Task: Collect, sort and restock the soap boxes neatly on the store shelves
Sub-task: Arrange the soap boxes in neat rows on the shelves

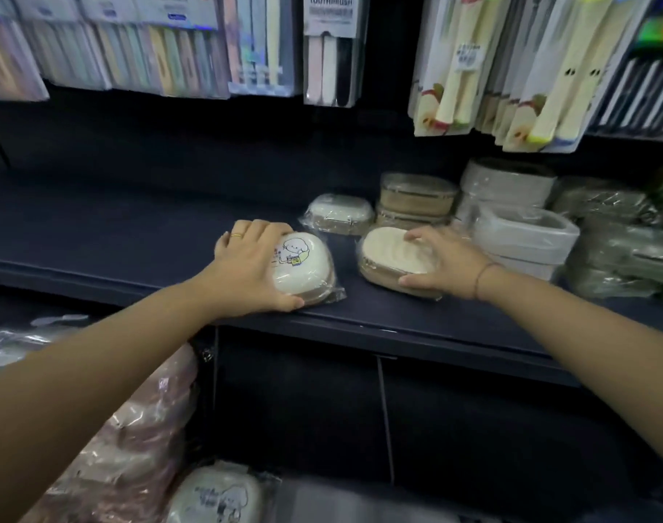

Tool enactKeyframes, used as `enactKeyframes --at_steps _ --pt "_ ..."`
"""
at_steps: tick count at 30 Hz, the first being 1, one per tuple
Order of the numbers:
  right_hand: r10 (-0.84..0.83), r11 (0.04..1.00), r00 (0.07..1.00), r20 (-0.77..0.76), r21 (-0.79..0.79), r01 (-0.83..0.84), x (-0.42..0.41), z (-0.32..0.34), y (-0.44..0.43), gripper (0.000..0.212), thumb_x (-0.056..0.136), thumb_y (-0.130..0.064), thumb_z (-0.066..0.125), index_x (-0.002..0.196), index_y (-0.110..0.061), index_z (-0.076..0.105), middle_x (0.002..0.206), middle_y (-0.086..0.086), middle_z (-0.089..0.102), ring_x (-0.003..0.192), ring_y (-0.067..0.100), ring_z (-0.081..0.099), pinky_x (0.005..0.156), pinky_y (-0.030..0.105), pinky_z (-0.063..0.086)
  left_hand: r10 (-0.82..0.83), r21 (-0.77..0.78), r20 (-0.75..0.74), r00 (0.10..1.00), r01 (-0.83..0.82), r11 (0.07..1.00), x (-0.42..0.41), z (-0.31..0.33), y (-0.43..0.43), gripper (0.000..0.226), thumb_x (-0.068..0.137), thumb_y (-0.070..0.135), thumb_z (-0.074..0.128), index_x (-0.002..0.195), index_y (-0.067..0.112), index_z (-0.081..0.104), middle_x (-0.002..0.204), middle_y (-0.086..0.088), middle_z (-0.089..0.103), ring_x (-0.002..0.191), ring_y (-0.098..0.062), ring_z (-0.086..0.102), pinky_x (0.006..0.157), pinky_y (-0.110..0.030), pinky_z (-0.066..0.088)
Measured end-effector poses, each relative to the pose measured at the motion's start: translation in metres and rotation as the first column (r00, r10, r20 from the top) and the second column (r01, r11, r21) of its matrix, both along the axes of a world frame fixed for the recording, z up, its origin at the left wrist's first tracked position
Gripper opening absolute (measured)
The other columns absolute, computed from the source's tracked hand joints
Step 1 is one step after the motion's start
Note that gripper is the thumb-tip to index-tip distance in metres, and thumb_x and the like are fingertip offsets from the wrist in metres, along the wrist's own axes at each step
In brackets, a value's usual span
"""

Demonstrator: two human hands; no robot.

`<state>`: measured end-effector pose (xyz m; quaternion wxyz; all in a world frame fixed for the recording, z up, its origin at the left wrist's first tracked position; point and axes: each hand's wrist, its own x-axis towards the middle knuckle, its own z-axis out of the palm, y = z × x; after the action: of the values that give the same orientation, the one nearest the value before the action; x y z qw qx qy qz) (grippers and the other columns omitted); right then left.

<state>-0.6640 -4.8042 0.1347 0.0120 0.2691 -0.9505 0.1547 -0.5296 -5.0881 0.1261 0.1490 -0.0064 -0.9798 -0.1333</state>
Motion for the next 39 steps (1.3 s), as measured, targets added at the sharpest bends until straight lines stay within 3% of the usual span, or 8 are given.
enactKeyframes --at_steps 3,10,17,21,25,30,36,39 --pt "0.005 0.998 1.0 0.017 0.064 -0.006 -0.024 -0.003 -0.009 0.073 0.075 -0.061 0.065 0.14 -0.037 0.041 0.146 0.005 0.04 0.135 0.028 0.033 0.113 0.039 0.027 -0.071 0.077 0.031 0.997 0.069 0.995 -0.018 -0.01 -0.009 0.098 0.058 0.062 0.079 0.14 0.03 0.036 0.129 0.014 0.039 0.124 -0.01 0.023 0.108 -0.037 0.029" --pt "-0.076 0.989 0.99 -0.12 0.114 0.09 -0.049 -0.013 -0.004 0.053 0.095 -0.033 0.057 0.144 -0.021 0.042 0.148 0.009 0.039 0.134 0.031 0.037 0.114 0.038 0.028 -0.218 0.215 -0.014 0.976 0.215 0.953 -0.04 -0.023 -0.03 0.091 0.053 0.076 0.065 0.136 0.041 0.048 0.129 0.022 0.036 0.123 0.003 0.024 0.098 -0.006 0.019" --pt "-0.185 0.977 0.953 -0.24 0.06 0.205 -0.022 -0.019 -0.019 0.054 0.095 -0.031 0.056 0.146 -0.018 0.041 0.15 0.013 0.035 0.131 0.037 0.038 0.11 0.041 0.032 -0.246 0.271 0.012 0.969 0.233 0.934 -0.039 -0.021 -0.042 0.112 0.053 0.081 0.062 0.15 0.035 0.028 0.144 0.024 0.021 0.136 0.005 0.011 0.112 -0.024 0.015" --pt "0.005 0.989 0.968 -0.25 -0.143 -0.042 0.031 -0.005 -0.064 0.068 0.089 -0.048 0.061 0.146 -0.018 0.038 0.149 0.008 0.035 0.137 0.026 0.032 0.114 0.036 0.025 -0.161 0.179 0.095 0.982 0.142 0.973 -0.026 -0.024 -0.076 0.117 0.058 0.094 0.036 0.155 0.033 0.01 0.159 0.014 0.011 0.145 -0.002 0.003 0.121 -0.038 0.003" --pt "0.199 0.978 0.976 -0.09 -0.039 -0.204 0.052 -0.01 -0.125 0.095 0.072 -0.067 0.067 0.151 -0.033 0.026 0.157 0.001 0.022 0.146 0.022 0.015 0.12 0.039 0.012 -0.064 -0.011 0.316 0.947 0.071 0.997 -0.017 -0.033 -0.119 0.129 0.046 0.104 -0.003 0.155 0.035 0.009 0.163 0.013 0.003 0.148 -0.003 -0.006 0.121 -0.039 -0.006" --pt "0.15 0.989 0.981 0.125 -0.01 -0.15 0.031 -0.016 -0.16 0.108 0.062 -0.063 0.079 0.15 -0.039 0.022 0.151 -0.003 0.027 0.14 0.022 0.028 0.116 0.038 0.027 -0.048 -0.086 0.427 0.903 0.094 0.992 -0.013 -0.034 -0.123 0.134 0.038 0.103 -0.013 0.154 0.038 0.0 0.162 0.015 -0.005 0.148 -0.003 -0.008 0.121 -0.036 -0.008" --pt "-0.03 0.988 0.991 -0.132 -0.157 0.009 -0.02 0.012 -0.161 0.101 0.058 -0.063 0.08 0.145 -0.035 0.035 0.139 0.002 0.037 0.129 0.027 0.042 0.11 0.038 0.035 -0.051 -0.084 0.395 0.917 0.092 0.992 -0.015 -0.04 -0.124 0.121 0.049 0.099 -0.004 0.154 0.04 0.001 0.162 0.017 -0.005 0.148 -0.002 -0.008 0.121 -0.036 -0.007" --pt "-0.153 0.976 0.979 -0.139 -0.179 0.127 -0.059 0.026 -0.16 0.095 0.065 -0.057 0.08 0.145 -0.032 0.035 0.14 0.008 0.037 0.127 0.032 0.043 0.109 0.041 0.037 -0.059 -0.071 0.388 0.92 0.093 0.993 -0.017 -0.04 -0.124 0.114 0.054 0.095 0.001 0.154 0.041 0.003 0.162 0.018 -0.004 0.147 -0.001 -0.007 0.121 -0.034 -0.008"
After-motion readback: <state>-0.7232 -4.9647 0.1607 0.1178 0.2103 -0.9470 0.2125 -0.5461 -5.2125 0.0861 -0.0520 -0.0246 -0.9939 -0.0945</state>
